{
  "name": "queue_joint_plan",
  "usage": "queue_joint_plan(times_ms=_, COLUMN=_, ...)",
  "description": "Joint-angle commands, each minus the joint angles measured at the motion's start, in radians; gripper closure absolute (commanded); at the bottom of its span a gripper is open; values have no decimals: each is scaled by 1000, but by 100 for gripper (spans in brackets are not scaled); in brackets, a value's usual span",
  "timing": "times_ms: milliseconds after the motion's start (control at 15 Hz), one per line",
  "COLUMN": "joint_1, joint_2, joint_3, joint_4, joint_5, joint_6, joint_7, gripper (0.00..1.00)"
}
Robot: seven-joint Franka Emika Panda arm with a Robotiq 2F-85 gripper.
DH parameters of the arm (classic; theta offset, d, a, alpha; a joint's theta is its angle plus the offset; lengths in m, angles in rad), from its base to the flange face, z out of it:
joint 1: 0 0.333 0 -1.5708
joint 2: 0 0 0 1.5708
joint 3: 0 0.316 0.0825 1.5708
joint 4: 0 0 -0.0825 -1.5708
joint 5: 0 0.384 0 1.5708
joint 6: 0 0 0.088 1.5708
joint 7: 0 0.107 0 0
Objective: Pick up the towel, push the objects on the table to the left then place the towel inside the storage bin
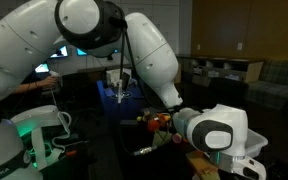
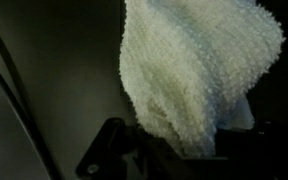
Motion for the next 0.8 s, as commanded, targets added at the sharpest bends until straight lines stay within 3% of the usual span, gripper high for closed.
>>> queue_joint_plan(times_ms=0, joint_1=10, joint_2=85, joint_3=24, joint_4=148, joint_5=-16, joint_6=-36, joint_7=23, gripper=90)
queue_joint_plan(times_ms=400, joint_1=58, joint_2=120, joint_3=86, joint_4=177, joint_5=3, joint_6=-29, joint_7=31, gripper=91)
queue_joint_plan(times_ms=733, joint_1=120, joint_2=132, joint_3=108, joint_4=197, joint_5=31, joint_6=-67, joint_7=150, gripper=91)
